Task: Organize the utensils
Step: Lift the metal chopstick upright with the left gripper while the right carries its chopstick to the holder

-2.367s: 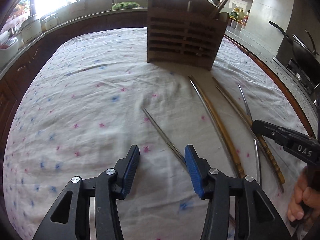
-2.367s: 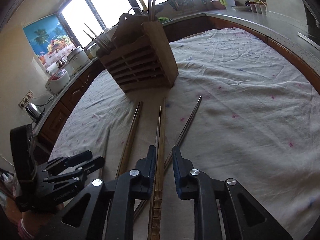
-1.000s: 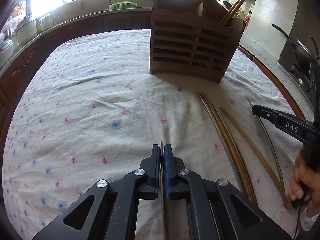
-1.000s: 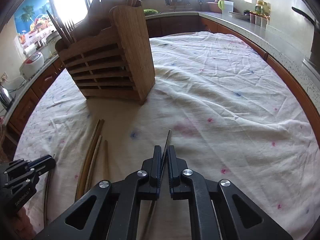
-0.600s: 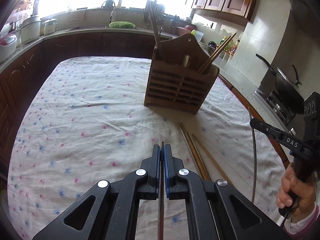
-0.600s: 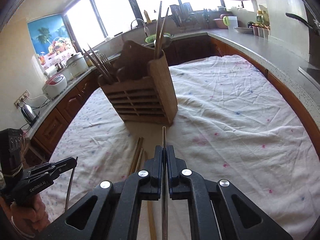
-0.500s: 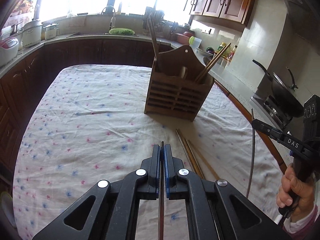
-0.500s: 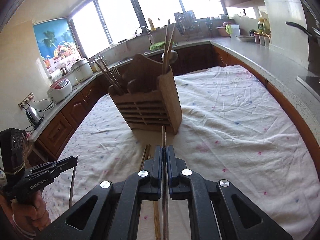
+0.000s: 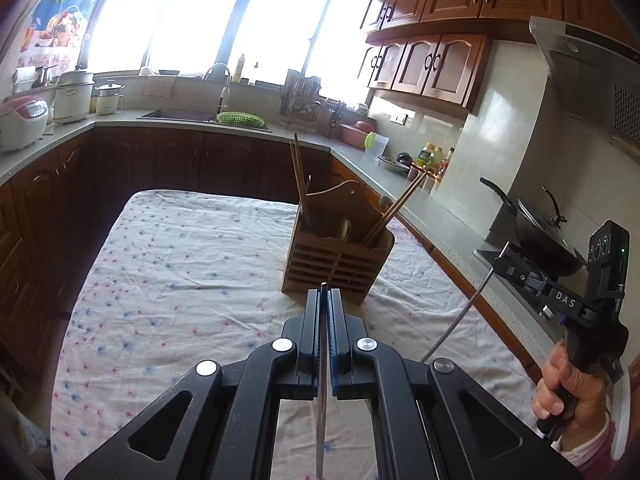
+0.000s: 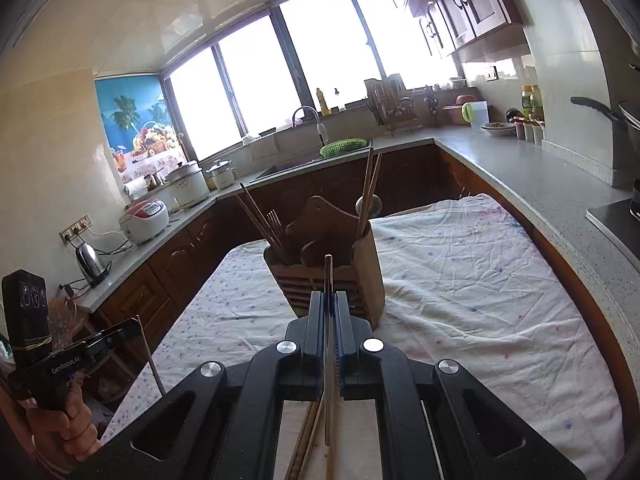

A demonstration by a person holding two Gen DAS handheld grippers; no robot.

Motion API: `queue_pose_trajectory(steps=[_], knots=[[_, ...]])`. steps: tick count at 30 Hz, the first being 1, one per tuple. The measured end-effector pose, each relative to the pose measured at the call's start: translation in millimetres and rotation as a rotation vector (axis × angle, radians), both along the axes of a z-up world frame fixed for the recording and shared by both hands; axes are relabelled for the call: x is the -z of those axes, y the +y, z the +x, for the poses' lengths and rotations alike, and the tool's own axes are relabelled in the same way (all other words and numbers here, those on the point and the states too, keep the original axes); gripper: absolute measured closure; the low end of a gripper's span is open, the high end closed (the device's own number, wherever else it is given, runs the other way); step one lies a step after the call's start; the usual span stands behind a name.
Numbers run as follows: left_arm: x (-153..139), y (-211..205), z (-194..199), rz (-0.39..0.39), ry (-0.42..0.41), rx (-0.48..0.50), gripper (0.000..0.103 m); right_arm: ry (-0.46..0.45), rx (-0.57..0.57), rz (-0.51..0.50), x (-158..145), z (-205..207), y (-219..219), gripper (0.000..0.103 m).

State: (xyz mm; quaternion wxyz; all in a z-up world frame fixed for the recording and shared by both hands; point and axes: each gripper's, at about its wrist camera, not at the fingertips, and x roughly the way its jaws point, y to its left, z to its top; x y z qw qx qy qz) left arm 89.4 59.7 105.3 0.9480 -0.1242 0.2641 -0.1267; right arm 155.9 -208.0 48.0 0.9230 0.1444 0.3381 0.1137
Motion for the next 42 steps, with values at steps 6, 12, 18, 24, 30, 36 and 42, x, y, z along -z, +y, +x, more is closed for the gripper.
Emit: queue_pose_trajectory(steps=[6, 12, 18, 24, 30, 36, 42], knots=[[-2.6, 0.0, -1.3, 0.007, -0.019, 0.003, 0.102, -0.032, -0.008, -0.003, -10.4, 2.1, 0.8, 0.099], [-5.7, 2.2, 4.7, 0.009, -0.037, 0.002, 0.103, -0.046, -0.016, -0.001, -14.4, 4.0, 3.2, 0.099], [-8.5, 5.4, 7.2, 0.009, -0.054, -0.004, 0.103, -0.056, -0.018, 0.003, -17.1, 6.3, 4.3, 0.099], [-10.3, 8.5, 8.4, 0.005, -0.069, -0.008, 0.103, -0.064, -0.024, 0.001, -19.4, 8.9, 6.9, 0.099], [-11.3, 10.9, 9.8, 0.006, -0.079, -0.011, 0.103, -0.071, -0.027, 0.002, -21.5, 11.5, 8.4, 0.099], [3.1, 22.2, 23.0, -0.012, -0.02, -0.052, 0.103, -0.073, -0.03, 0.001, -21.2, 13.1, 9.0, 0.099], [50.7, 50.1, 56.7, -0.037, 0.193, -0.181, 0.074, -0.067, -0.03, 0.01, -18.8, 12.2, 7.6, 0.099]])
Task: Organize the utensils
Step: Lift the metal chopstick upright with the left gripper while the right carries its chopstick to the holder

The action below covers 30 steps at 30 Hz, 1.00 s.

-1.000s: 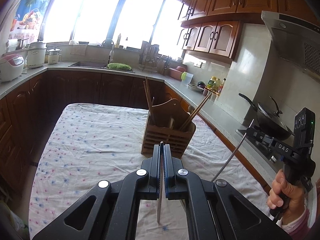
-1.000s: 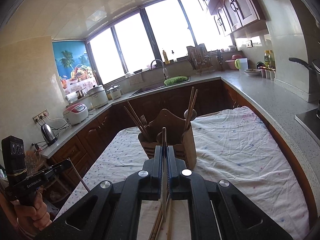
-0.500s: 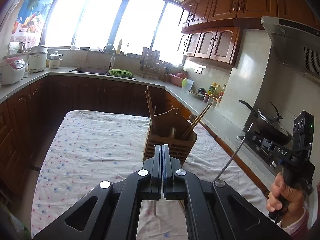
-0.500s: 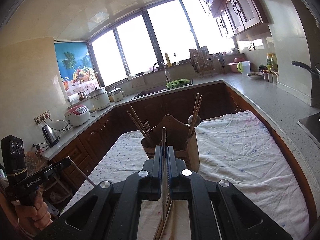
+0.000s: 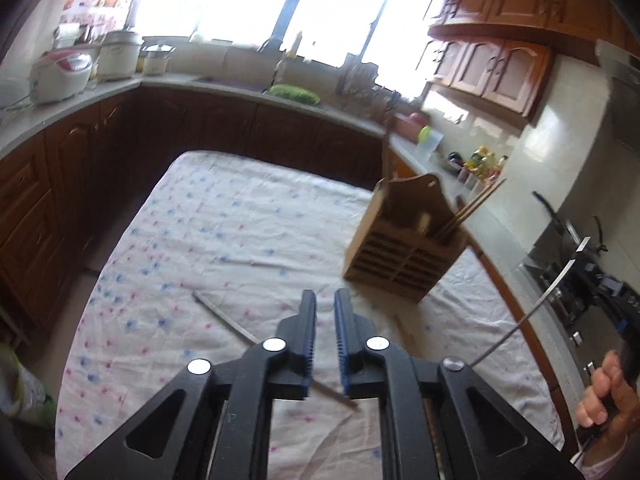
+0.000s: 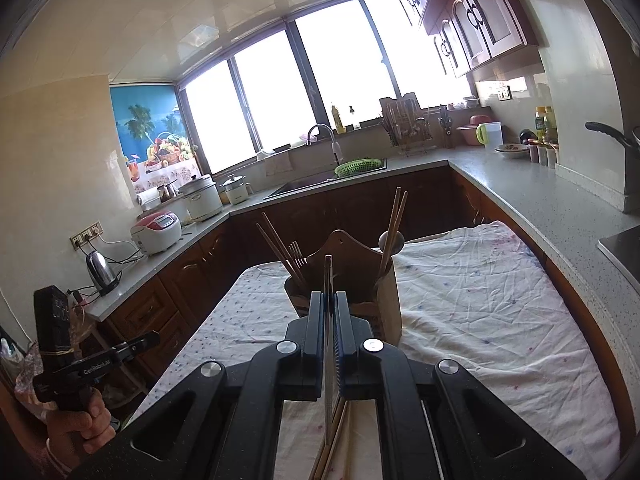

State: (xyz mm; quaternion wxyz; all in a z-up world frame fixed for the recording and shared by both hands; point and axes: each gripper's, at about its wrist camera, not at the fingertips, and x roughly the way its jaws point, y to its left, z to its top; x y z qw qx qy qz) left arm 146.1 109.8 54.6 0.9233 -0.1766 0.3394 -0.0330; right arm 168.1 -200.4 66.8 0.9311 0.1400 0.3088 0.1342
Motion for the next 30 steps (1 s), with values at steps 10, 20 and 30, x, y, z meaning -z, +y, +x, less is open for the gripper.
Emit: queue_pose_trajectory(steps=[10, 20, 30], knots=[[87.5, 10.8, 115.2, 0.113, 0.334, -0.165, 0.056, 0.013, -0.03, 0.024, 6.2, -2.5, 5.0, 0.099], [105.7, -34.2, 152.8, 0.306, 0.276, -0.031, 0.097, 0.007, -0.015, 0.037, 4.4, -8.4, -2.7, 0.098], [73.5, -48.4, 101.6, 0.138, 0.164, 0.115, 0.1, 0.011, 0.004, 0.061, 4.4, -17.5, -11.9, 0.098]])
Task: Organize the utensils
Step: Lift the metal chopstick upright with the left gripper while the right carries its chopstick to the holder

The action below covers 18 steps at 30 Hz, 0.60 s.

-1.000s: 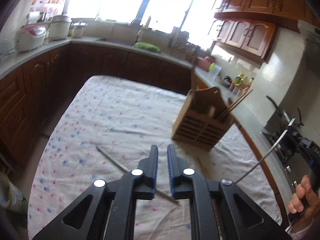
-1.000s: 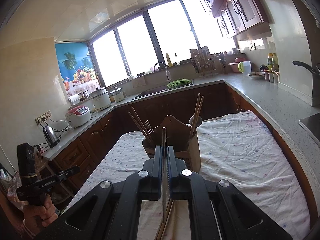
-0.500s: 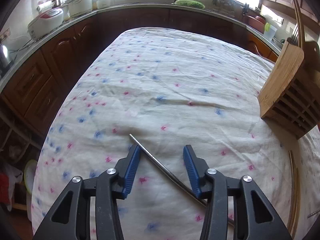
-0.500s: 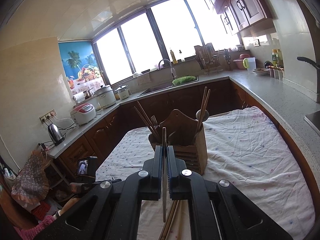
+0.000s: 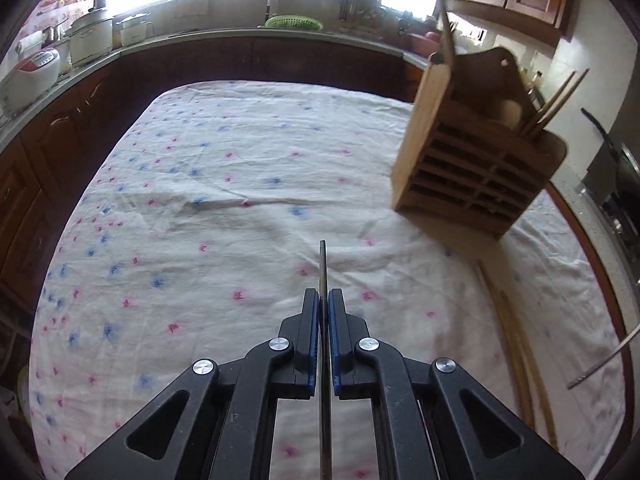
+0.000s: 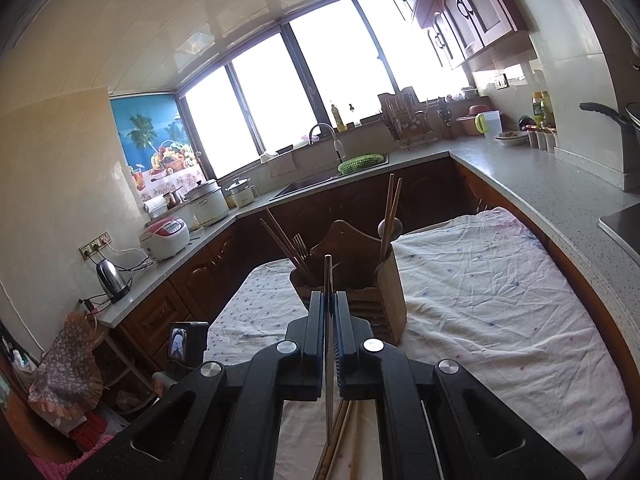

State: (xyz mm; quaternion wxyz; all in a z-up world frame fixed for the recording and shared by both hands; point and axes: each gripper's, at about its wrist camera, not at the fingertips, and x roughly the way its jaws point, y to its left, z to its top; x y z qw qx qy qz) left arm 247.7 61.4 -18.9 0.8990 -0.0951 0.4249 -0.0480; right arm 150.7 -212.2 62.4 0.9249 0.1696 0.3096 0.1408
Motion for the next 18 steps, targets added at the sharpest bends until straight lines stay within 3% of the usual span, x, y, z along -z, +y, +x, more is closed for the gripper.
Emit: queue_pose_trajectory(steps=[9, 18], knots=[[-92.8, 10.3, -85.7, -0.134, -0.258, 0.057, 0.1, -0.017, 0.003, 0.007, -6.3, -6.3, -1.3, 0.098], [-120.9, 24.5, -129.1, -0.162, -0.35, 0.061, 0.1, -0.053, -0.011, -0.002, -18.1, -5.5, 5.1, 0.098]])
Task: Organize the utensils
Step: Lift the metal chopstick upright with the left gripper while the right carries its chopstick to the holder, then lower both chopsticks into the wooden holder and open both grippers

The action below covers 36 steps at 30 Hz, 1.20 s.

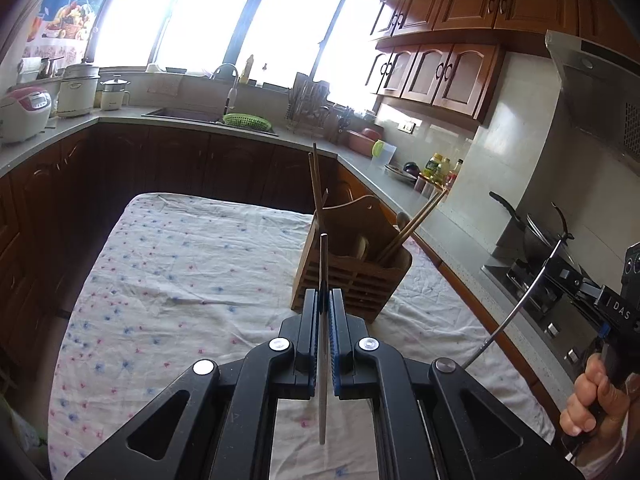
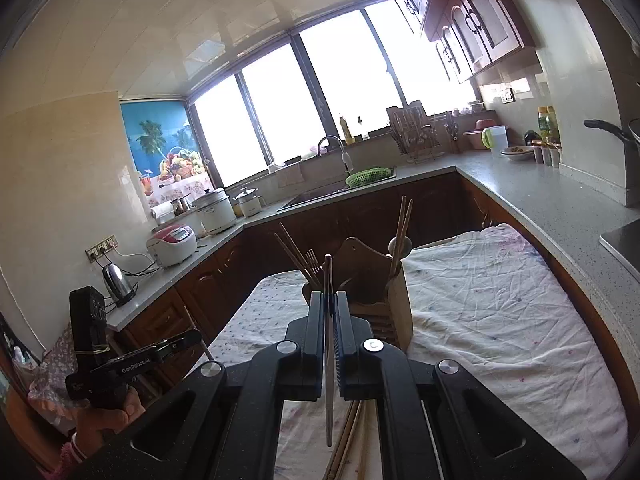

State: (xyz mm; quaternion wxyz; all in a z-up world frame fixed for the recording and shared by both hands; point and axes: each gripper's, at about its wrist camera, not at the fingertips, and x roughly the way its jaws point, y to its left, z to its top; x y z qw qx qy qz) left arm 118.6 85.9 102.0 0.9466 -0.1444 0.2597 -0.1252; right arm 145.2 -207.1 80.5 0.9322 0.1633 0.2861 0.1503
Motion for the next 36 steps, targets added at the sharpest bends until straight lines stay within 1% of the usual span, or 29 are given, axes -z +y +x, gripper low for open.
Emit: queue_pose_trajectory(steps=[7, 13, 20, 25, 29, 33, 36], knots=[[-10.7, -6.2, -1.8, 0.006, -0.037, 0.002, 0.1, -0.013, -0.006, -0.006, -3.8, 4.2, 3.4, 0.098], [-19.0, -8.0, 10.0, 0.004, -0.068, 0.0, 0.1, -0.017, -0.001, -0.007, -4.1, 10.6, 3.6, 0.098], [-44.2, -13.2, 33.8, 0.016, -0.144, -0.002, 0.1, -0.037, 0.017, -0.015, -7.9, 31.9, 1.0, 0.098], [-62.9, -16.0, 59.7, 0.013, -0.207, -0.008, 0.1, -0.073, 0.048, -0.021, -16.5, 56.4, -4.1, 0.098], [-70.9, -21.0, 89.4, 0.006, -0.253, -0.019, 0.1, -0.113, 0.086, -0.028, -26.0, 80.5, -7.5, 0.099], [-64.5, -28.3, 130.7, -0.007, -0.257, -0.036, 0.1, -0.139, 0.12, -0.037, -30.7, 109.3, -8.8, 0.099], [-48.0, -33.0, 159.3, -0.019, -0.257, -0.06, 0.1, -0.141, 0.14, -0.051, -25.5, 129.7, -8.7, 0.098]])
